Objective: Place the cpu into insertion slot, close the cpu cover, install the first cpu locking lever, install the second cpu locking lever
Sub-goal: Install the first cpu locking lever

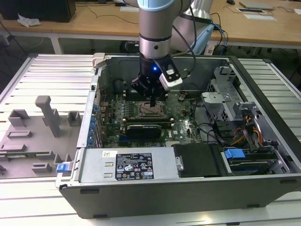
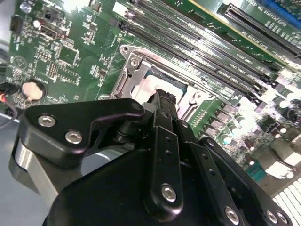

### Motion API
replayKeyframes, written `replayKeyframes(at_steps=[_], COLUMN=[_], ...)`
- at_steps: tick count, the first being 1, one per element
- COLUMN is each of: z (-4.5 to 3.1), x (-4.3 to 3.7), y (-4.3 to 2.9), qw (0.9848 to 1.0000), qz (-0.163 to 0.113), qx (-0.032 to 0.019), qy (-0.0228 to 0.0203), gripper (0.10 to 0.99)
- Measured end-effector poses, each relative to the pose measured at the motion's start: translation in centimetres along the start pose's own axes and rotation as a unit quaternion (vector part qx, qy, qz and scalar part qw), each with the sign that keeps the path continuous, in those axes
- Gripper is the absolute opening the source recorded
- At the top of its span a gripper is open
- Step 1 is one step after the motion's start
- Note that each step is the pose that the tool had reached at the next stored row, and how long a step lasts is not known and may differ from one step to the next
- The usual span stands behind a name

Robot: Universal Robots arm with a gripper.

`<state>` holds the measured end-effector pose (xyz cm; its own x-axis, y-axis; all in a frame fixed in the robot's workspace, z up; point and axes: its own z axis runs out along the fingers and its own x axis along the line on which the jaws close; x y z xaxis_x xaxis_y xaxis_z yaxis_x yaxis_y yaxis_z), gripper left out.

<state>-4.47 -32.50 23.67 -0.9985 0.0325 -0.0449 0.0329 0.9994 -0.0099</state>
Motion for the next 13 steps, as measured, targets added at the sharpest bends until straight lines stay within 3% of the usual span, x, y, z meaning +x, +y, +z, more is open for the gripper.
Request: replayKeyframes(at_steps=[5, 13], z=[-1.1, -1.2], x=[-0.05, -0.05], y=[-0.01, -0.01], qw=[1.0, 1.0], qz=[-0.004, -0.005], qx=[0.0004, -0.001], qy=[-0.0001, 0.0], gripper=[0.106, 0.106])
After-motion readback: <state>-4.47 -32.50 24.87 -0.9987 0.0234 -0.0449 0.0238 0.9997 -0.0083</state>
